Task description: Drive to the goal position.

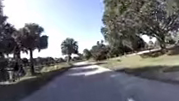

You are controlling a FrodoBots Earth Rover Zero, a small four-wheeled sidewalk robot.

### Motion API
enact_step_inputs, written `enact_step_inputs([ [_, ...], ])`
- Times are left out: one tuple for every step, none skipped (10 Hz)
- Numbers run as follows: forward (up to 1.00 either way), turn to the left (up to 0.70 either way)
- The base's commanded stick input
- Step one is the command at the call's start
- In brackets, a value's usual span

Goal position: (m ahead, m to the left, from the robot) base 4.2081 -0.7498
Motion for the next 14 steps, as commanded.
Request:
enact_step_inputs([
  [0.85,0.34],
  [0.85,0.34],
  [0.85,0.22],
  [0.85,0.15],
  [0.85,0.07],
  [0.85,0.00],
  [0.85,0.00],
  [0.85,0.00],
  [0.85,0.00],
  [0.85,0.00],
  [0.85,0.00],
  [0.85,0.00],
  [0.85,0.00],
  [0.85,0.00],
])
